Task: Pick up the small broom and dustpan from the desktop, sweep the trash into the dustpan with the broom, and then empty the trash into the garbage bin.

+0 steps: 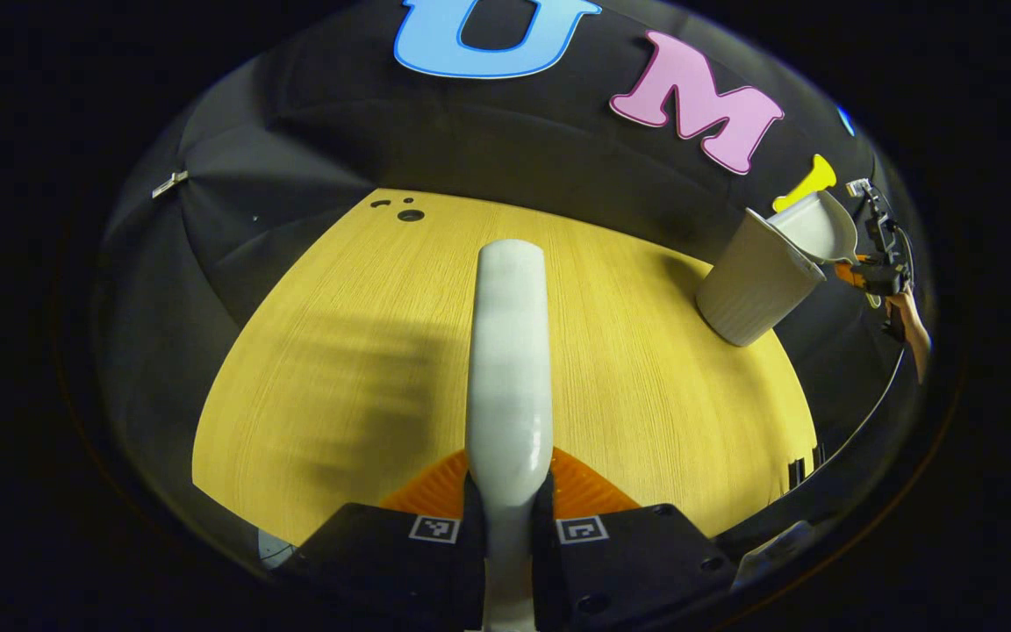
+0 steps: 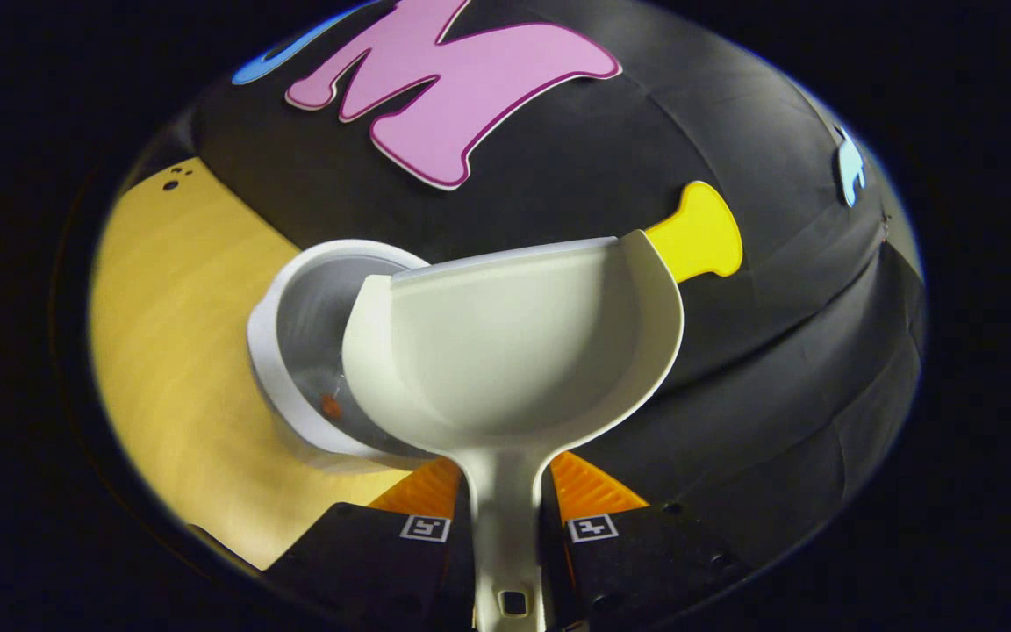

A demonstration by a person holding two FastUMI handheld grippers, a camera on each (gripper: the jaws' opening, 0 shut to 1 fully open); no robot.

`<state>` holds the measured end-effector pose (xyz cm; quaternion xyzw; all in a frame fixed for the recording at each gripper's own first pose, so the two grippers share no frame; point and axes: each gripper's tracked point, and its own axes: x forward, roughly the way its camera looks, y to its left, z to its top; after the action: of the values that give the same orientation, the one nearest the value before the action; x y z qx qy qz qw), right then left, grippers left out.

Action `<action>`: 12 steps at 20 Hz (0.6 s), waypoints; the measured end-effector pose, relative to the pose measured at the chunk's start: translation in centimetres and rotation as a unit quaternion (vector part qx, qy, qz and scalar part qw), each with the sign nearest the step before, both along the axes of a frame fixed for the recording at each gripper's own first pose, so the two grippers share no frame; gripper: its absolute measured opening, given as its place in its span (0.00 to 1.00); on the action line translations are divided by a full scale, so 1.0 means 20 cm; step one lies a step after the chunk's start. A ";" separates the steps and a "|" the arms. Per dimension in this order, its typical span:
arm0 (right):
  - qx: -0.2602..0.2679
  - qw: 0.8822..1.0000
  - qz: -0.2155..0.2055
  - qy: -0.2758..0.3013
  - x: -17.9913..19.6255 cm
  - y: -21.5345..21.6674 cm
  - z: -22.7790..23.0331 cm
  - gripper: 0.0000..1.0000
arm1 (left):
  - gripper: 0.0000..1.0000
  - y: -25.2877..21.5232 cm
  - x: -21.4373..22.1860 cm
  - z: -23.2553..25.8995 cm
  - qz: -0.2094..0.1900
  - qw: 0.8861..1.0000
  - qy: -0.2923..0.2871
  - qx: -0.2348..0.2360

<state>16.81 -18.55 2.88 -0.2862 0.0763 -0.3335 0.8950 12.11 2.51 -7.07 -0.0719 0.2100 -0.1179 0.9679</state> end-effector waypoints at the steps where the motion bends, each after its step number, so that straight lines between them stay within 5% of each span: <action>1: 0.019 1.000 0.007 -0.013 -0.02 0.03 0.03 0.34 | 0.26 -0.01 -0.01 0.01 -0.002 1.000 -0.004 -0.003; 8: 0.156 0.980 0.088 -0.087 -0.08 0.15 0.22 0.34 | 0.26 -0.06 -0.06 0.01 -0.035 0.999 -0.002 -0.005; 12: 0.255 0.948 0.150 -0.116 -0.06 0.21 0.21 0.34 | 0.26 -0.08 -0.08 0.04 -0.051 0.998 -0.012 0.027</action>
<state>15.57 -14.40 7.01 -0.0159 0.0101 -0.1956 0.9805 10.47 0.94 -6.18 -0.0339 0.2047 -0.1623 0.9647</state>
